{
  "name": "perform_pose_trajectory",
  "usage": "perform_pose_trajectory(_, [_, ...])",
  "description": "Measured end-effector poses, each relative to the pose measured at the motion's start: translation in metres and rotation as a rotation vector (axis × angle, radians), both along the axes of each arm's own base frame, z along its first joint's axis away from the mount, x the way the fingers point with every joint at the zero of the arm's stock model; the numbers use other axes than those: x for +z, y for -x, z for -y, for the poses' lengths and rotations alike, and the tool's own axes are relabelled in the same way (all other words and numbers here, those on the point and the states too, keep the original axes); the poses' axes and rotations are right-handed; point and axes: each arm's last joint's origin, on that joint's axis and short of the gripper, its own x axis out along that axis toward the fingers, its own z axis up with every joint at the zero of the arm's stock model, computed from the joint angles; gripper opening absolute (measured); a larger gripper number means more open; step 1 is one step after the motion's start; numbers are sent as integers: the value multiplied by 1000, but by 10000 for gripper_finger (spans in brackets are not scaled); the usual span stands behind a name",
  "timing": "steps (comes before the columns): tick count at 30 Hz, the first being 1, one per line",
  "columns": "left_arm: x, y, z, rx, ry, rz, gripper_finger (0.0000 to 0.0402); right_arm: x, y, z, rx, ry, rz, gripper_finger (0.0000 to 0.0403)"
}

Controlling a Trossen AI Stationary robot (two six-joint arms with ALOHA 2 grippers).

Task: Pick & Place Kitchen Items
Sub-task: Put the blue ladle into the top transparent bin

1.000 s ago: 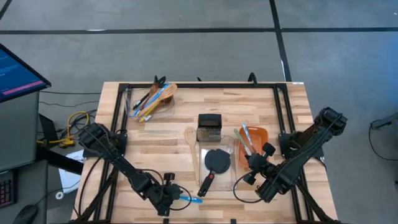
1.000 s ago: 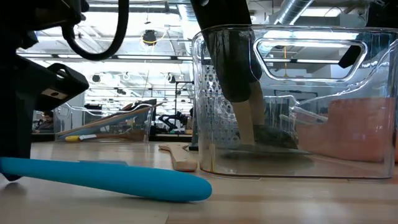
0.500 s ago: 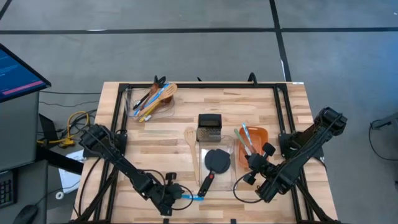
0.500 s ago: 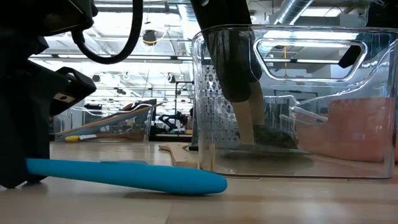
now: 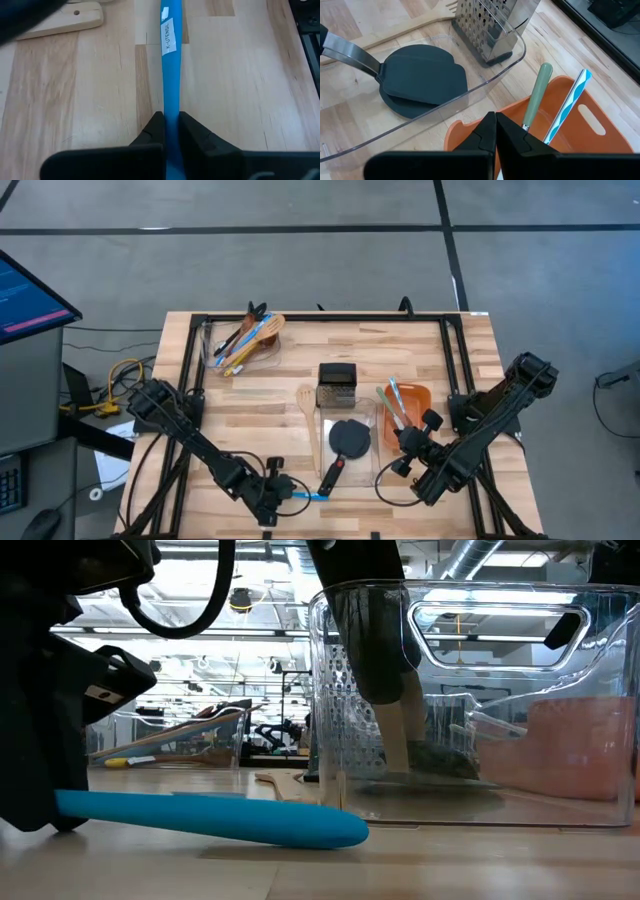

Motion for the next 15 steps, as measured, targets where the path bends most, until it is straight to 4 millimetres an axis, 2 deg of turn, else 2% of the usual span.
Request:
perform_pose_trajectory(7, [23, 13, 6, -95, 11, 25, 5, 0, 0, 0, 0, 0, 0, 0])
perform_pose_trajectory(10, [46, 18, 8, -106, 45, 83, 5, 0, 0, 0, 0, -2, 2, 0])
perform_pose_trajectory(15, [73, 25, 8, -112, 95, 153, 5, 0, 0, 0, 0, -3, 2, 0])
